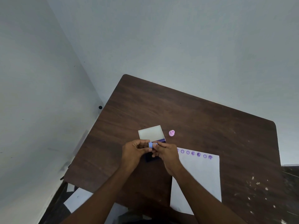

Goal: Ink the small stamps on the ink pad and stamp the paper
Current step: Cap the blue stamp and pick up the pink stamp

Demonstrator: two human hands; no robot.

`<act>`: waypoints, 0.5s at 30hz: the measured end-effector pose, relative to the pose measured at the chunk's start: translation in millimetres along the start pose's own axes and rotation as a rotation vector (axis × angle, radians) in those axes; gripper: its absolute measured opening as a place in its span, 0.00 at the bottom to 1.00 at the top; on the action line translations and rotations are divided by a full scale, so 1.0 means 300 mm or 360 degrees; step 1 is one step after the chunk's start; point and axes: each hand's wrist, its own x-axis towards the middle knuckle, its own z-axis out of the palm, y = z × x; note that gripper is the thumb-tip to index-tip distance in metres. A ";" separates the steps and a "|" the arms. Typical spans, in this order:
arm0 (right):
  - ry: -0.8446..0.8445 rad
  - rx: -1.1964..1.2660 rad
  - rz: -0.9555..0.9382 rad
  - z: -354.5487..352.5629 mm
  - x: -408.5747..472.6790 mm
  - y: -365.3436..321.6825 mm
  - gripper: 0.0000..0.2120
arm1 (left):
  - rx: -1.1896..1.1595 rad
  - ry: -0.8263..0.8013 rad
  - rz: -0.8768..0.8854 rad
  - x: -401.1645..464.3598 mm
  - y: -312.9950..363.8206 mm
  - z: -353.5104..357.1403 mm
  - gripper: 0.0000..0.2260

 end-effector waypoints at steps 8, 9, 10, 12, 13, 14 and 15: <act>-0.0079 0.0075 -0.0014 -0.040 0.001 -0.019 0.10 | 0.0035 -0.0099 0.0036 0.018 0.012 0.007 0.13; -0.0078 0.0088 -0.0017 -0.044 0.001 -0.018 0.11 | 0.0019 -0.0111 0.0032 0.022 0.011 0.009 0.14; -0.0085 0.0118 -0.0029 -0.047 0.001 -0.017 0.12 | 0.0003 -0.0117 0.0028 0.026 0.011 0.012 0.15; -0.0101 0.0228 -0.0050 -0.058 -0.001 -0.014 0.12 | -0.0017 -0.0121 0.0025 0.033 0.013 0.024 0.19; -0.0110 0.0300 -0.0045 -0.063 -0.003 -0.013 0.12 | -0.0027 -0.0130 0.0019 0.037 0.017 0.031 0.21; -0.0126 0.0378 -0.0038 -0.070 -0.003 -0.012 0.12 | -0.0037 -0.0149 0.0009 0.043 0.022 0.041 0.23; -0.0144 0.0453 -0.0034 -0.076 -0.005 -0.011 0.11 | -0.0045 -0.0175 -0.0004 0.048 0.027 0.051 0.25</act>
